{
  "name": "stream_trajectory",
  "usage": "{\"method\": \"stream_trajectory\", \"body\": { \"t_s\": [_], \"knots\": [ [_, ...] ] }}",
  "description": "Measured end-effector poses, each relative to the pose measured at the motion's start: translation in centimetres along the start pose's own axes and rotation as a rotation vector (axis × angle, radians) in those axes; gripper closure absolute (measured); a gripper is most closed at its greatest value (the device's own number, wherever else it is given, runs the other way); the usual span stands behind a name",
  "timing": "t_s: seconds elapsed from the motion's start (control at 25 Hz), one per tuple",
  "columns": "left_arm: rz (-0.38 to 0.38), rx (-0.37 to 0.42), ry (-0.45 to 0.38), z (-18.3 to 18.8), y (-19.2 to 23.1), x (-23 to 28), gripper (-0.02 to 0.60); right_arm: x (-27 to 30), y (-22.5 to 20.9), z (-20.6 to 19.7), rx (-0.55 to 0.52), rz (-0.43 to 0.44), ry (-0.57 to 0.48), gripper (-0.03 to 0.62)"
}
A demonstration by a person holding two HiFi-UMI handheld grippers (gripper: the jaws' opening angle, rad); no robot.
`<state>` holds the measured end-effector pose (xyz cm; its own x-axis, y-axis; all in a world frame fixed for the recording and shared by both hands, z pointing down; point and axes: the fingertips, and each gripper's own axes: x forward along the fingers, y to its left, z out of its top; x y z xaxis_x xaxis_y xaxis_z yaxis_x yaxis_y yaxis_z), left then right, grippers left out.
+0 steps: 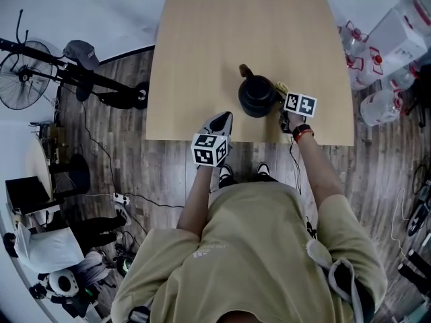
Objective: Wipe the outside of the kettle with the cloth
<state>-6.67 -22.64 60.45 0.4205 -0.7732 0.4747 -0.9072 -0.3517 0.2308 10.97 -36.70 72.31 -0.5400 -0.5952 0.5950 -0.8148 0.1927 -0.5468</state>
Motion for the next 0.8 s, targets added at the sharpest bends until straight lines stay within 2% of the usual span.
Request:
{"method": "stream_trajectory", "body": {
  "t_s": [0.36, 0.64, 0.8],
  "knots": [
    [-0.030, 0.041, 0.014, -0.2, -1.6, 0.5, 0.557, 0.9, 0.5, 1.2, 0.004, 0.053, -0.008, 0.491],
    [-0.064, 0.071, -0.002, 0.6, -1.9, -0.5, 0.557, -1.8, 1.1, 2.9, -0.011, 0.028, -0.091, 0.490],
    [-0.084, 0.031, -0.023, 1.9, -1.5, -1.4, 0.557, -4.9, 2.7, 4.1, -0.058, 0.016, -0.170, 0.490]
  ]
}}
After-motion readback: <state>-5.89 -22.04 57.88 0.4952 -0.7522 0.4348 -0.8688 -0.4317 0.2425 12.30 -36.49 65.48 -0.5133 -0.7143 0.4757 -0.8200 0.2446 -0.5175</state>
